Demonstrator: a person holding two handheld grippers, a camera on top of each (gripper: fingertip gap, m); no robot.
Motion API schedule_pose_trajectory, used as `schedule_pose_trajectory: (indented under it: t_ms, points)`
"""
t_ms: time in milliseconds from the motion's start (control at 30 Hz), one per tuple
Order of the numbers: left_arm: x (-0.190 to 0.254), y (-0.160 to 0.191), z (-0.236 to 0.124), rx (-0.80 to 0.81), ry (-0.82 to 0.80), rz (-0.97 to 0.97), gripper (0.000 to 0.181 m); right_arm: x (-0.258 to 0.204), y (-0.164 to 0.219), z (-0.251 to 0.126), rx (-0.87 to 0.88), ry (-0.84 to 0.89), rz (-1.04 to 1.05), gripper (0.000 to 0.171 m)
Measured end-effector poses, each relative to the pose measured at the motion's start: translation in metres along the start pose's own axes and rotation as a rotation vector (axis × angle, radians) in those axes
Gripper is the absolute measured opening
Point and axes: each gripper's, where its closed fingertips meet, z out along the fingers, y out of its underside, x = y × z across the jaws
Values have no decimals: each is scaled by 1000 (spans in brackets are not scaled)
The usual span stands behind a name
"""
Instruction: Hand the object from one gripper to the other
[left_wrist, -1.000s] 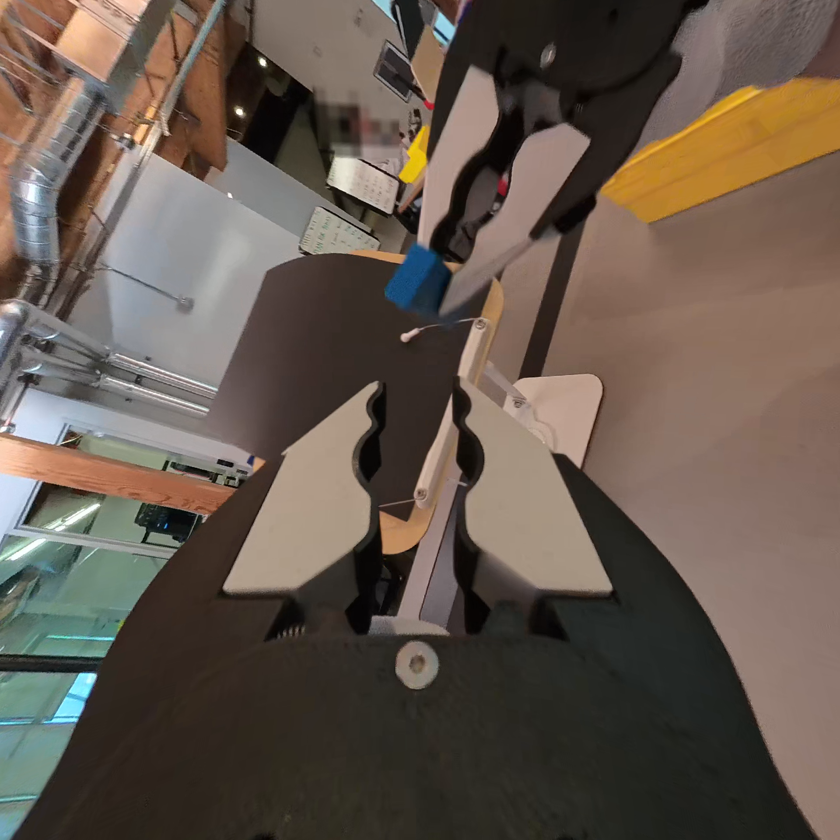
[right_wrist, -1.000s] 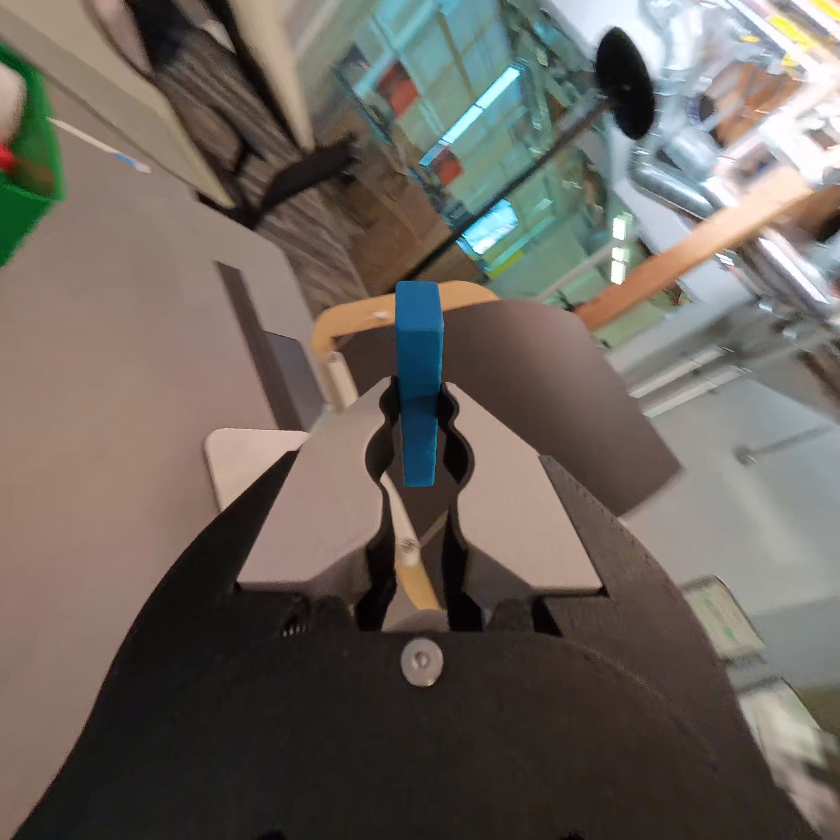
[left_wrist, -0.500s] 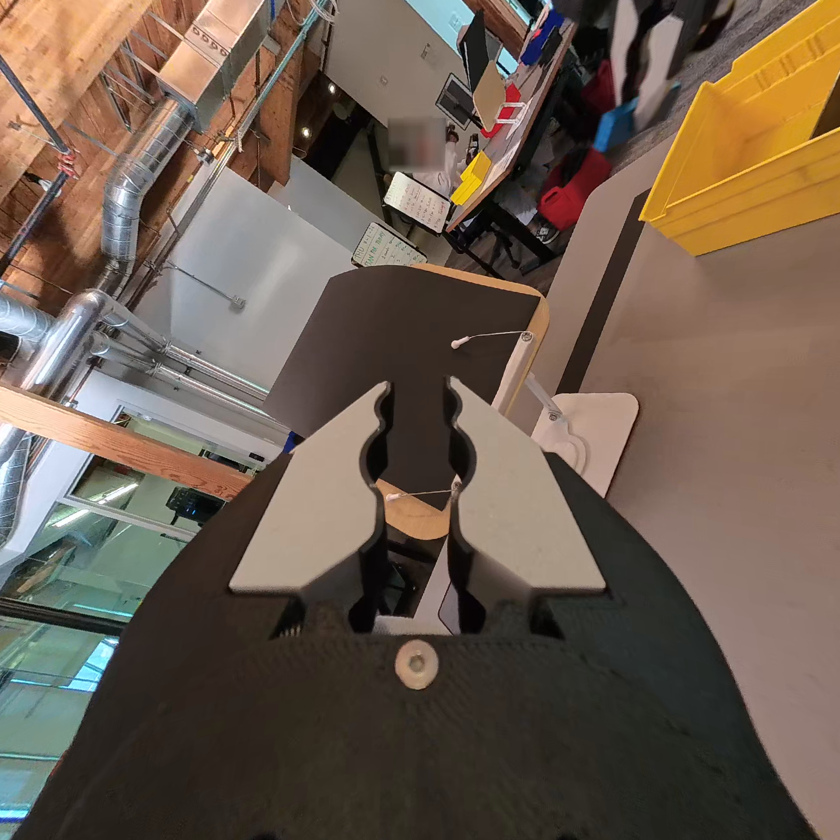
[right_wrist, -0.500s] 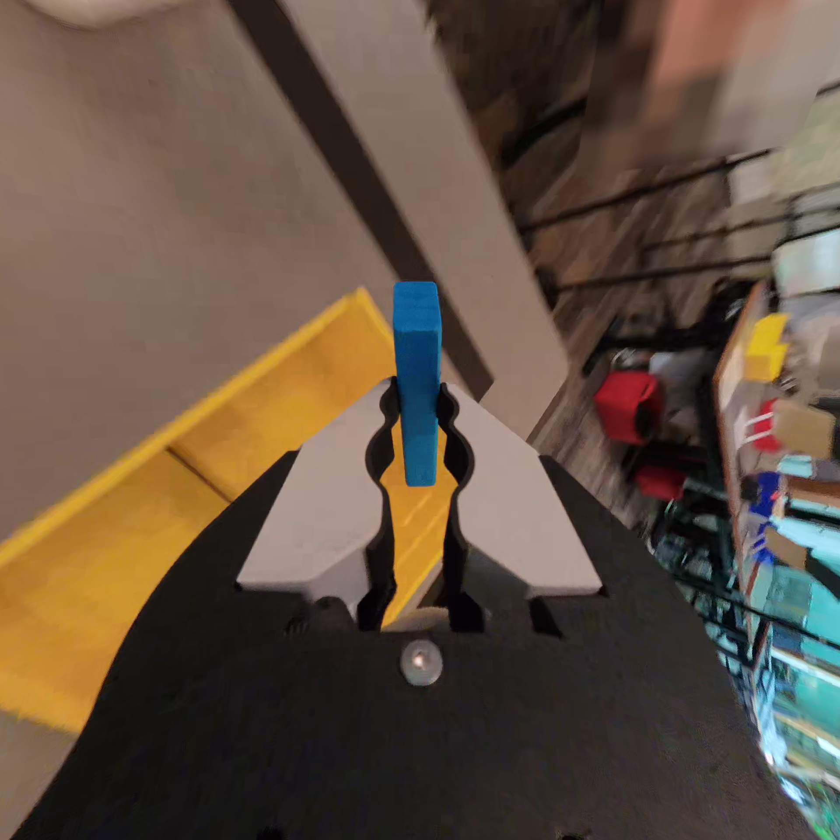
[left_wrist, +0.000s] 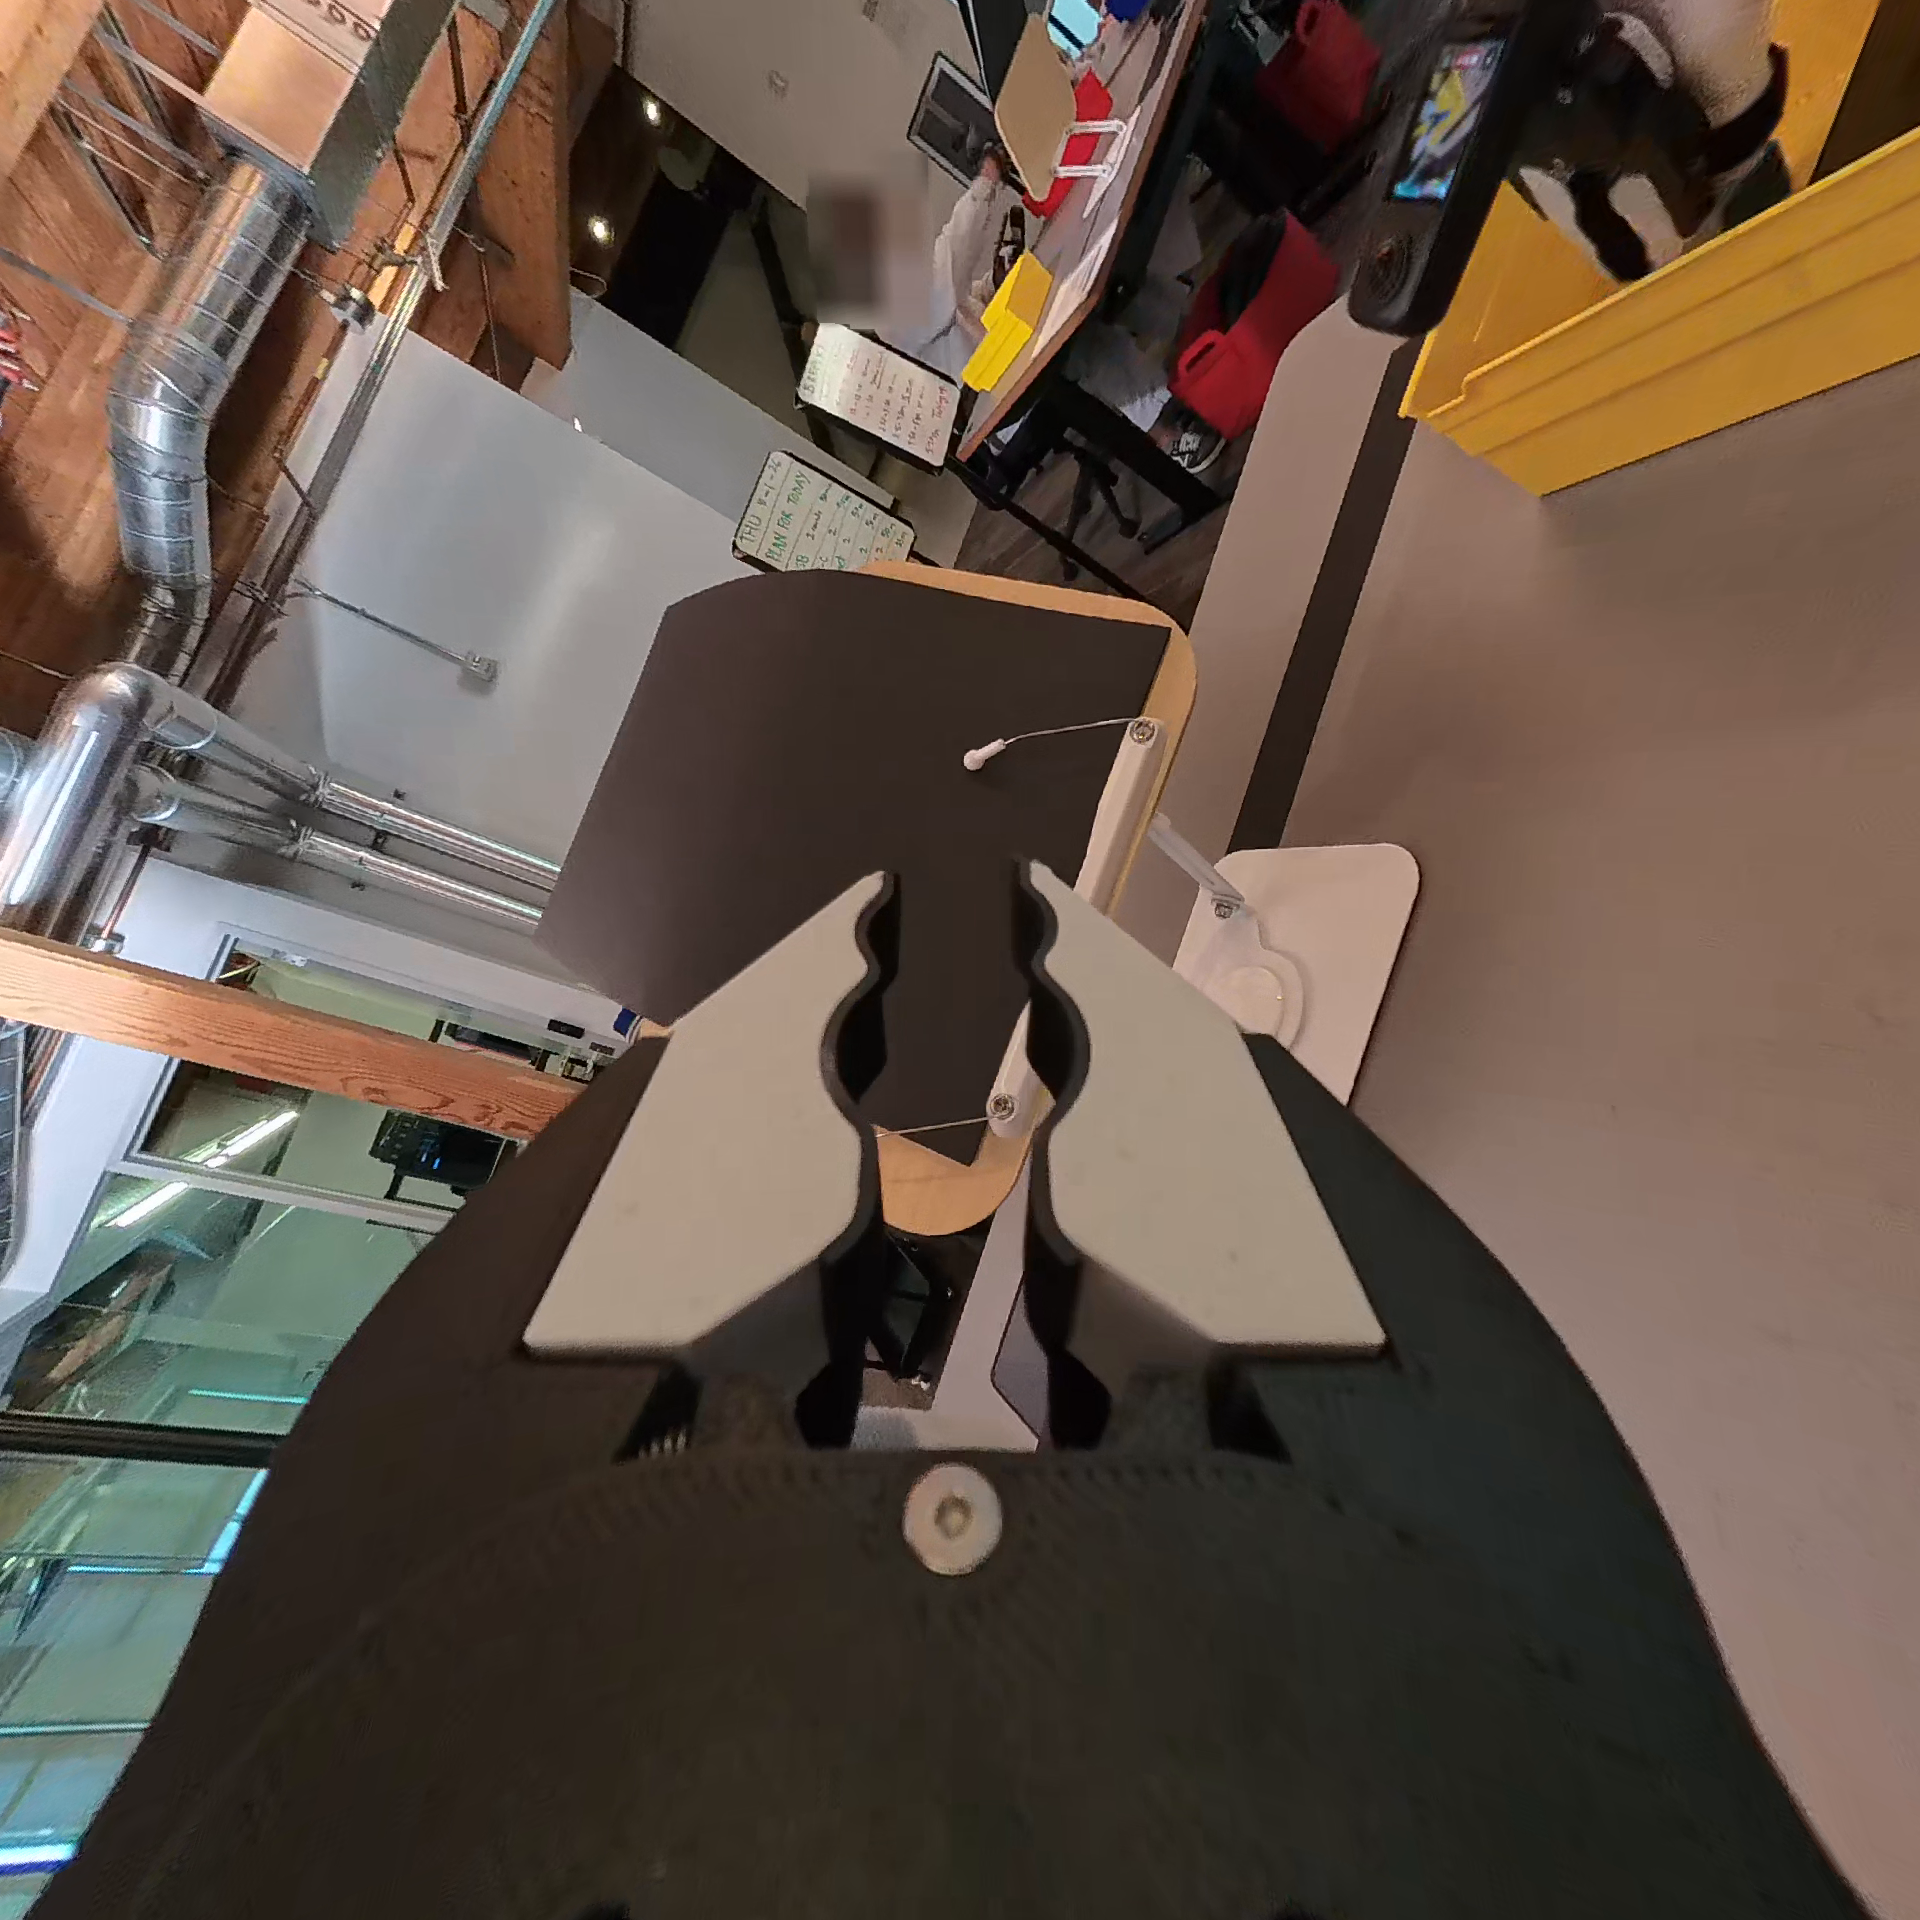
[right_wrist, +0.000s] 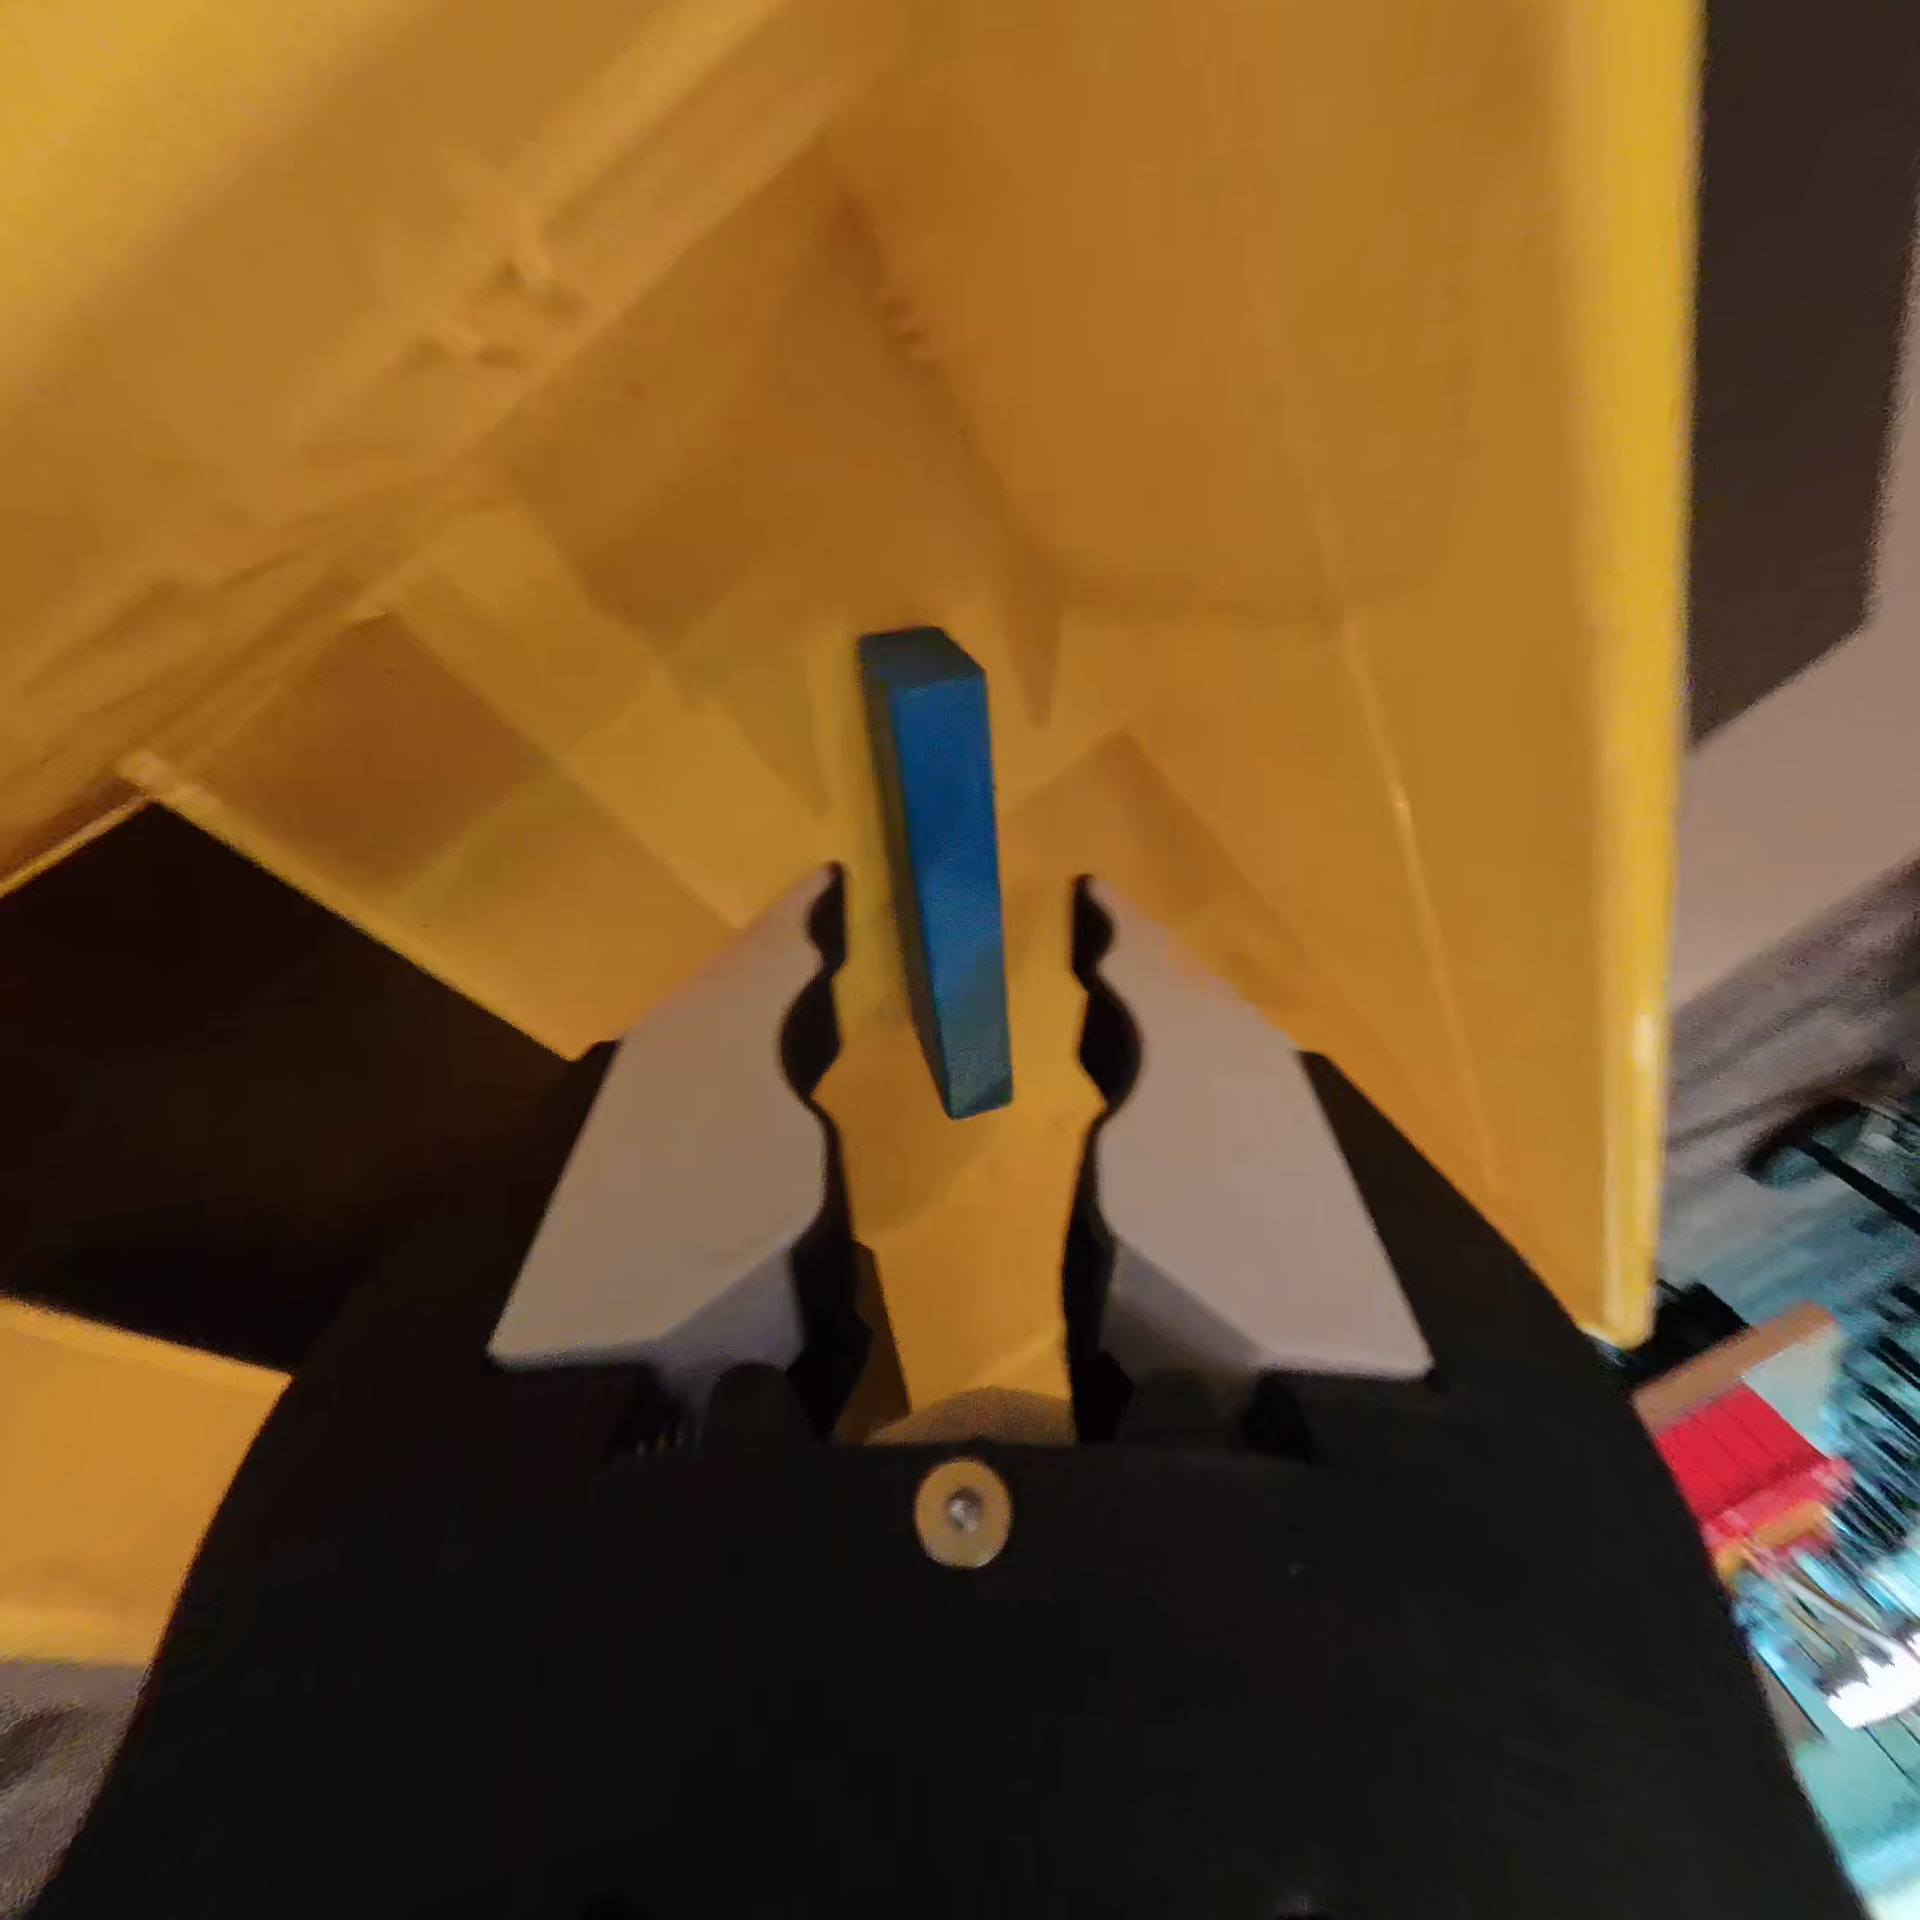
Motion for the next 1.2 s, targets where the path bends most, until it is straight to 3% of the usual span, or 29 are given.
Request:
schedule_pose_trajectory:
  t_ms: [33, 67, 167, 300, 367, 500, 633, 700, 800, 900, 1200]
  points:
    - [1, 1, 2, -3, 3, -1, 20, 9, 0, -3, 0, 58, 2, 58]
    - [1, 2, 3, -6, 5, 0, 20, 14, -1, -9, 12, 96, 11, 62]
    - [2, 3, 8, -15, 6, -4, 21, 18, -14, -47, 74, 193, -3, 60]
    - [5, 2, 16, -32, -1, 0, 22, 14, -62, -139, 271, 393, -29, 56]
    - [6, 2, 19, -45, -7, 3, 22, 1, -96, -197, 438, 471, -41, 54]
    - [0, 3, 20, -58, -41, -8, 22, -52, -166, -323, 956, 482, -26, 50]
    - [-7, 0, 19, -45, -77, -36, 22, -96, -195, -406, 1382, 447, 30, 48]
    - [-9, -1, 19, -44, -91, -43, 23, -103, -201, -421, 1526, 419, 73, 48]
    - [-10, -3, 21, -49, -106, -44, 23, -107, -207, -413, 1698, 347, 126, 43]
    - [-11, -6, 27, -58, -130, -50, 24, -95, -220, -395, 1630, 378, 128, 47]
    - [-28, -43, 17, -13, -299, -81, 42, -99, -212, -400, 1602, 486, 48, 43]
